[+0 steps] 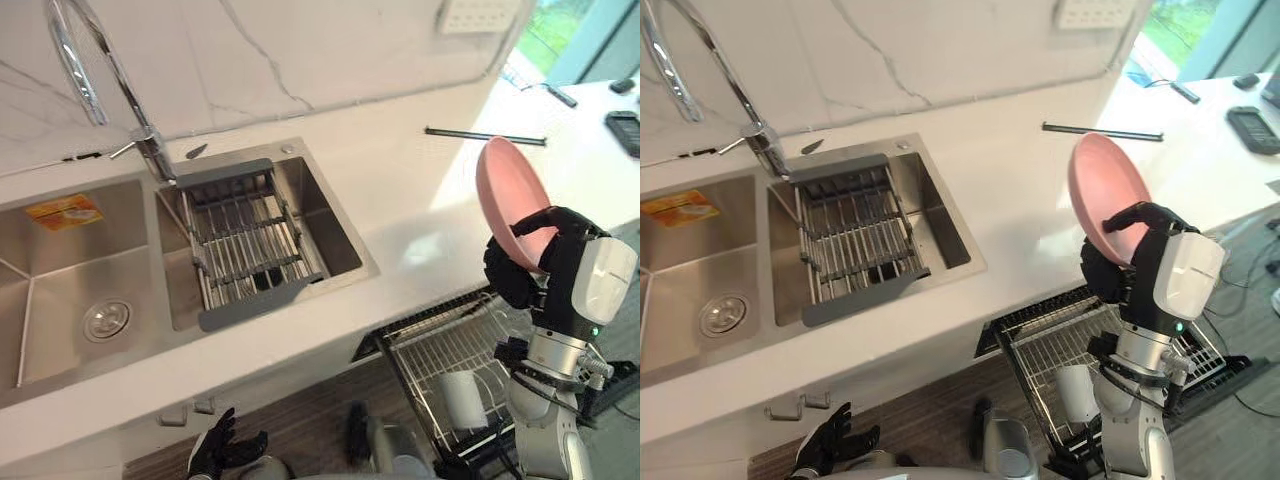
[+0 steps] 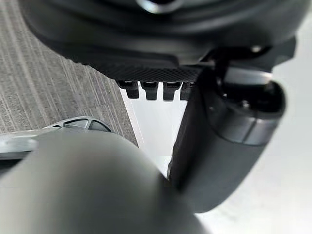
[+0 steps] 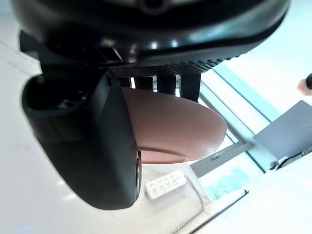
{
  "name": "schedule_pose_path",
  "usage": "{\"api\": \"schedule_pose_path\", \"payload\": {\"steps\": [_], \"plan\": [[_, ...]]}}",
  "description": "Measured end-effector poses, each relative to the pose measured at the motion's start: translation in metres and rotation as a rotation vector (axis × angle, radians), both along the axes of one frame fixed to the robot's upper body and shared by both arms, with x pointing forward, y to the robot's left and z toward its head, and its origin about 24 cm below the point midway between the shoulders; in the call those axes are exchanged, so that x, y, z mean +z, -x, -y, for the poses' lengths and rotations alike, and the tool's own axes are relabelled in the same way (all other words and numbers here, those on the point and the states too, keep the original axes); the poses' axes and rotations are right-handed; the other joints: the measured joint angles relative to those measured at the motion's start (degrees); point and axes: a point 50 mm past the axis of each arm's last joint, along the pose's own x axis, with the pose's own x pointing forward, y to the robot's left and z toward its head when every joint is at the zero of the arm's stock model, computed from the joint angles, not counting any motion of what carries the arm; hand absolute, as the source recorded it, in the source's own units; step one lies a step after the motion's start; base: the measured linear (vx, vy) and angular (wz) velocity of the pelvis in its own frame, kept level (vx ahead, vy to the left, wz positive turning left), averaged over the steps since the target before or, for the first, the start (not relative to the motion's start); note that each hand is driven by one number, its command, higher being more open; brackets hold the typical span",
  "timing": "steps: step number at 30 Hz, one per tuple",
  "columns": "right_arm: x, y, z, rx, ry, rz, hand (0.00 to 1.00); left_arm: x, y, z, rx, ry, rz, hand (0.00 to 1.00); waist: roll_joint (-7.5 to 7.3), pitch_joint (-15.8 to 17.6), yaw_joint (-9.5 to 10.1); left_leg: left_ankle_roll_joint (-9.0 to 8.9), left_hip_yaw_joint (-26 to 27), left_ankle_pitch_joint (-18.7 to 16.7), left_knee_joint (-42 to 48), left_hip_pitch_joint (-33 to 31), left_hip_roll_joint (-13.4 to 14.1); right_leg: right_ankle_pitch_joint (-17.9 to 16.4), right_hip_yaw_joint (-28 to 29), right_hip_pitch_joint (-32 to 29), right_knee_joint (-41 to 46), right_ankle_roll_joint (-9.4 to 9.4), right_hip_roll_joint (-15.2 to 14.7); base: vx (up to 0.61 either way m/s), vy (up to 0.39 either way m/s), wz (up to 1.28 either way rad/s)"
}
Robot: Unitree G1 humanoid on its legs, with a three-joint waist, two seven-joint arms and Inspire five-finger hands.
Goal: Walk over to the sink, pick up the cup, carry it to the dishwasher, place the cup inside the dishwasher, then close the dishwasher door
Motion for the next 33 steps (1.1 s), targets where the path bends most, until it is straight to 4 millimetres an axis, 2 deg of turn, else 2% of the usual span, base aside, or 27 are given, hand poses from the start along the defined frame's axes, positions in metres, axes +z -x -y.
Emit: {"api": "schedule_pose_path", "payload": {"steps": [1, 2, 3, 4, 5, 7, 8, 12, 14, 15, 16, 17, 20, 23, 25, 30, 33], "plan": [[0.004, -0.004, 0.000, 0.004, 0.016, 0.010, 0.00, 0.000, -0.002, 0.000, 0.007, -0.003, -0.001, 1.00, 0.28, -0.26, 0.44, -0.22, -0.02, -1.14, 2.62, -2.23, 1.30, -0.01, -0.61, 1.96, -7.35, -0.49, 3.07, -0.08, -0.073, -0.77], [0.005, -0.007, 0.001, 0.004, 0.023, 0.010, 0.00, -0.001, -0.003, 0.003, 0.014, 0.004, -0.003, 1.00, 1.40, -0.21, 1.00, -0.08, -0.42, -1.19, 2.48, -2.86, 2.06, 2.70, 0.58, 2.49, -10.85, -0.69, 5.00, -0.14, -0.013, -1.20], [0.004, -0.011, 0.001, 0.000, 0.017, 0.000, 0.00, -0.003, -0.001, 0.010, 0.030, 0.025, -0.003, 1.00, 3.14, -0.80, 2.63, 0.63, 0.16, -0.23, -0.46, -2.78, 3.34, 6.09, 2.00, 4.56, -17.56, 0.32, 8.99, -0.16, 0.002, -1.15], [0.002, -0.011, 0.001, -0.005, 0.009, -0.008, 0.00, -0.002, -0.002, 0.007, 0.030, 0.019, 0.003, 1.00, 2.44, -0.91, 2.80, 0.38, 1.75, 0.07, 0.49, -2.84, 3.96, 2.89, 0.33, 4.93, -12.66, -1.82, 8.00, -0.13, -0.024, -1.14], [0.001, -0.011, 0.001, 0.002, 0.013, -0.023, 0.00, 0.000, -0.001, -0.002, 0.026, -0.003, -0.011, 1.00, 0.48, -1.14, 2.18, 0.34, 3.15, 0.06, 2.90, -2.90, 3.44, -1.13, 0.72, 8.75, -14.39, -1.12, 6.60, -0.10, -0.117, -0.54], [0.002, -0.011, 0.003, 0.007, 0.030, -0.035, 0.00, -0.002, -0.003, 0.001, 0.035, 0.006, -0.023, 1.00, 1.33, -0.90, 1.51, 0.43, 3.07, 0.11, 3.95, -2.72, 4.64, 1.61, 0.97, 10.70, -18.16, -1.33, 8.32, -0.07, -0.073, -0.30], [0.000, -0.010, 0.004, 0.014, 0.037, -0.060, 0.00, -0.003, -0.002, 0.005, 0.038, 0.019, -0.021, 1.00, 2.30, -1.48, 1.22, 0.40, 3.08, 0.37, 3.57, -2.89, 5.11, 4.38, 1.85, 12.03, -22.36, -1.67, 9.96, -0.08, -0.003, -0.31], [-0.010, -0.002, 0.006, 0.019, 0.040, -0.137, 0.00, -0.003, -0.001, 0.007, 0.045, 0.030, -0.017, 1.00, 2.72, -1.71, 1.00, 0.56, 2.89, 1.15, 1.82, -2.40, 4.82, 6.61, 3.04, 12.67, -25.75, -1.64, 10.65, -0.11, 0.008, -0.21], [-0.014, 0.000, 0.005, 0.024, 0.037, -0.162, 0.00, -0.004, 0.005, 0.007, 0.061, 0.036, -0.023, 1.00, 2.72, -1.59, 1.27, 0.66, -0.14, 2.55, 1.54, -2.23, 3.67, 7.98, 4.33, 13.19, -27.26, -1.92, 10.71, -0.08, 0.008, -0.32], [-0.017, -0.001, 0.003, 0.035, 0.032, -0.171, 0.00, -0.005, 0.013, 0.008, 0.077, 0.039, -0.031, 1.00, 2.85, -1.62, 1.46, 1.00, -4.45, 3.07, 2.09, -2.30, 2.77, 8.62, 5.78, 13.98, -28.58, -1.65, 10.86, -0.03, -0.014, -0.55], [-0.020, -0.002, 0.002, 0.045, 0.028, -0.182, 0.00, -0.005, 0.019, 0.007, 0.096, 0.038, -0.035, 1.00, 3.19, -1.70, 1.52, 0.96, -8.26, 3.11, 2.42, -2.29, 2.34, 9.01, 7.11, 14.50, -29.54, -2.00, 11.10, -0.03, 0.006, -0.70], [-0.025, -0.003, 0.002, 0.051, 0.025, -0.200, 0.00, -0.005, 0.020, 0.007, 0.108, 0.039, -0.027, 1.00, 3.29, -1.77, 1.63, 0.78, -9.60, 3.24, 2.17, -2.02, 1.95, 9.49, 8.50, 14.32, -29.82, -1.98, 11.17, -0.03, 0.016, -0.57], [-0.042, -0.003, 0.006, 0.036, 0.004, -0.271, 0.00, -0.005, 0.021, 0.009, 0.104, 0.042, -0.028, 1.00, 3.81, -1.98, 1.19, 0.65, -9.80, 3.32, 0.40, -1.22, 1.44, 10.36, 9.77, 14.10, -30.18, -1.62, 11.06, -0.03, 0.044, -0.30], [-0.072, 0.006, 0.011, -0.015, -0.055, -0.400, 0.00, -0.006, 0.021, 0.011, 0.102, 0.046, -0.033, 1.00, 4.31, -2.15, 1.18, 0.63, -9.87, 3.36, -1.73, -0.93, 0.34, 11.91, 10.44, 13.77, -31.63, -0.96, 10.53, -0.06, 0.080, -0.09], [-0.084, 0.012, 0.011, -0.035, -0.083, -0.450, 0.00, -0.006, 0.022, 0.011, 0.101, 0.047, -0.038, 1.00, 4.43, -2.28, 1.35, 0.94, -9.94, 3.39, -3.27, -0.70, -0.41, 12.73, 10.51, 13.84, -32.60, -0.69, 10.25, -0.06, 0.065, -0.01], [-0.109, 0.021, 0.016, -0.108, -0.107, -0.551, 0.00, -0.007, 0.020, 0.012, 0.074, 0.043, -0.053, 1.00, 4.58, -2.33, 1.36, 1.62, -10.62, 5.11, -6.91, -0.37, -2.26, 13.19, 10.02, 12.35, -32.00, -0.12, 9.18, 0.00, 0.042, 0.06], [-0.116, 0.021, 0.018, -0.147, -0.116, -0.564, 0.00, -0.006, 0.014, 0.011, 0.034, 0.034, -0.049, 1.00, 4.60, -2.21, 1.45, 2.00, -11.39, 5.90, -7.53, -2.83, -3.02, 12.84, 9.75, 8.80, -30.28, 0.22, 8.52, 0.02, 0.024, 0.08]]}}
